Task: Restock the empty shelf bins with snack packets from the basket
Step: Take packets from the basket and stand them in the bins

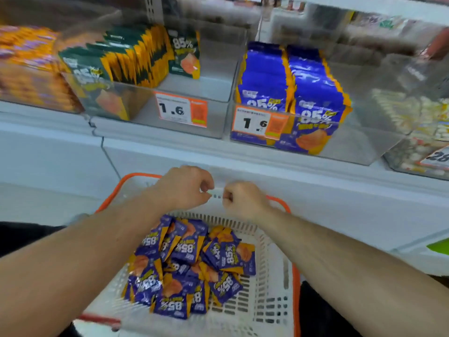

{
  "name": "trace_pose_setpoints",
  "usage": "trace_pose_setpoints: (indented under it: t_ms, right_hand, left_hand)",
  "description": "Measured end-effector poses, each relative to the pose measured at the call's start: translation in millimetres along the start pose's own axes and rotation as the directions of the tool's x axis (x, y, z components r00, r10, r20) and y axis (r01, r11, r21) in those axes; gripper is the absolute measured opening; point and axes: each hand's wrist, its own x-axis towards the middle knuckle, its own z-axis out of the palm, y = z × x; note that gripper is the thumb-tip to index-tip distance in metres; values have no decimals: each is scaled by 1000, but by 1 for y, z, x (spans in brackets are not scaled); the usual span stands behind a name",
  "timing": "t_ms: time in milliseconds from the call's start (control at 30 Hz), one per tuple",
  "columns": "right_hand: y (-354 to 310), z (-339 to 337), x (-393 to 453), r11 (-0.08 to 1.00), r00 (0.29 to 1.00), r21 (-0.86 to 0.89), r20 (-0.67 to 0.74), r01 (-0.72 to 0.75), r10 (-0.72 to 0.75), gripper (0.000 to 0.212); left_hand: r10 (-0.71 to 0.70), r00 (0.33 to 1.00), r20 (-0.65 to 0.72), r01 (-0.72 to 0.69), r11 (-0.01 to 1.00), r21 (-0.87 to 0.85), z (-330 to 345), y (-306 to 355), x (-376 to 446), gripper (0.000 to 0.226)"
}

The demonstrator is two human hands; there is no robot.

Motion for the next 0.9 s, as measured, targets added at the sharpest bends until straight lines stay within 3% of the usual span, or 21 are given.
trace_pose_setpoints:
  t_ms: [67, 200, 333, 467, 567, 633, 767, 800, 900]
  right_hand:
    - [3, 45, 6, 992, 975, 0, 183, -129, 127, 27]
    - [7, 130, 10, 891, 820, 70, 428, -448, 379, 26]
    - [4, 193, 12, 566, 579, 221, 557, -794, 596, 38]
    - [-3, 241, 19, 387, 480, 284, 536, -877, 695, 42]
    - [-4, 262, 27, 344, 458, 307, 506, -887, 731, 60]
    - [-7, 260, 30, 396, 463, 241, 494, -886, 736, 38]
    - [-3, 242, 30, 471, 512, 213, 472, -856, 718, 33]
    - [-2, 234, 29, 491, 537, 227, 457, -841, 709, 34]
    - [-2, 193, 25, 650, 717, 309, 367, -695, 593, 31]
  left_hand:
    - [-67, 989, 134, 76, 995, -67, 17, -19, -9, 23]
    - [-160, 963, 217, 205, 958, -201, 45, -48, -13, 21]
    - [-244, 942, 229, 310, 895, -321, 61, -71, -10, 19]
    - [-304, 917, 259, 381, 860, -340, 71, -91, -9, 21]
    - [-345, 900, 268, 424, 837, -345, 77, -101, -9, 22]
    - [-363, 893, 267, 440, 831, -340, 80, -104, -8, 22]
    - [-328, 898, 292, 414, 854, -315, 79, -96, -6, 25]
    - [-314, 901, 301, 403, 863, -306, 77, -92, -5, 25]
    - [-277, 912, 302, 360, 893, -269, 70, -78, -4, 28]
